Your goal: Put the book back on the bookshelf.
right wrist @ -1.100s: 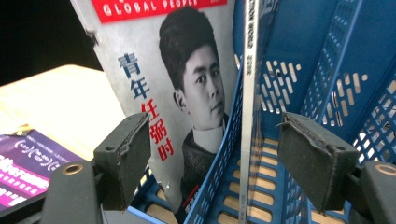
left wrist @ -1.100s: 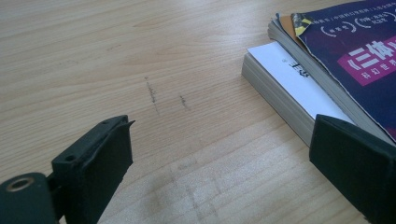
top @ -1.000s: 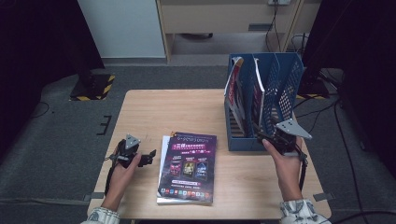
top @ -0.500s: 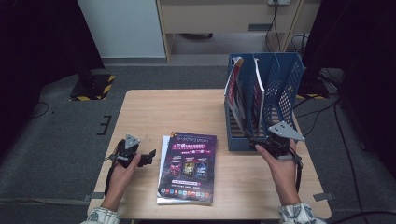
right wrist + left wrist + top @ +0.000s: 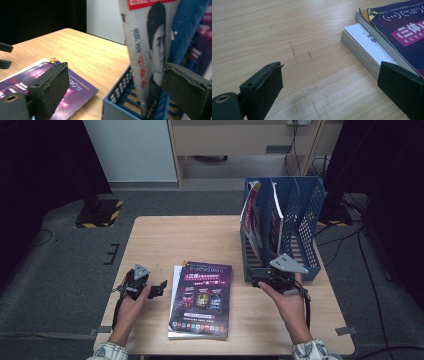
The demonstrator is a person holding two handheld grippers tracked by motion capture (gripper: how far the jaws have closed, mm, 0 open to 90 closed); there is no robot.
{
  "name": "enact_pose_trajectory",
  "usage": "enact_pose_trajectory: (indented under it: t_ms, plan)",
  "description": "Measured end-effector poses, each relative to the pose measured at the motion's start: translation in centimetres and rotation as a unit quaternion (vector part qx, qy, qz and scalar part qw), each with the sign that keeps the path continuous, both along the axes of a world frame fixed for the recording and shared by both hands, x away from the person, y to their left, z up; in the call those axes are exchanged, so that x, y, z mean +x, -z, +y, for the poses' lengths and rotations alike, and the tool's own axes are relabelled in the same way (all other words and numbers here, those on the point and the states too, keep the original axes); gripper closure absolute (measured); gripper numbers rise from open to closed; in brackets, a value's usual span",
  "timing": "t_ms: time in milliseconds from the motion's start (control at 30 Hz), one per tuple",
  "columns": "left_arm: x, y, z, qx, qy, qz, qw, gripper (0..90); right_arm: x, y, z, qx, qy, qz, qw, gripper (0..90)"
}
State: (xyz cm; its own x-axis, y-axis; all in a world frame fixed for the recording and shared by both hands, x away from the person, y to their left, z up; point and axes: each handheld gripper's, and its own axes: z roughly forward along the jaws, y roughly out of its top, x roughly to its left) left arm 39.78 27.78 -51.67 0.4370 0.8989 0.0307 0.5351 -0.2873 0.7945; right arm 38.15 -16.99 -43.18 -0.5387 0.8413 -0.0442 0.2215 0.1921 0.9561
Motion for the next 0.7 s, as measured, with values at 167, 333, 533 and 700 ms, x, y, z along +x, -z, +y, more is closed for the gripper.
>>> enact_pose_trajectory:
  t_ms: [167, 333, 533, 700]
  plan:
    - [0.0, 0.0, -0.1, 0.000, 0.001, 0.000, 1.0000, 5.5, -0.3, 0.2, 1.1, 0.001, -0.015, 0.003, 0.9999, 8.0]
    - [0.0, 0.0, -0.1, 0.001, 0.002, 0.001, 1.0000, 5.5, -0.5, 0.5, 2.3, -0.008, -0.031, 0.006, 0.9995, 8.4]
    - [0.0, 0.0, -0.1, 0.001, 0.002, 0.001, 1.0000, 5.5, -0.8, 1.1, 4.1, -0.023, -0.055, 0.014, 0.9981, 8.3]
    - [0.0, 0.0, -0.2, 0.001, 0.004, 0.001, 1.0000, 5.5, -1.0, 1.8, 5.3, -0.028, -0.072, 0.031, 0.9965, 8.1]
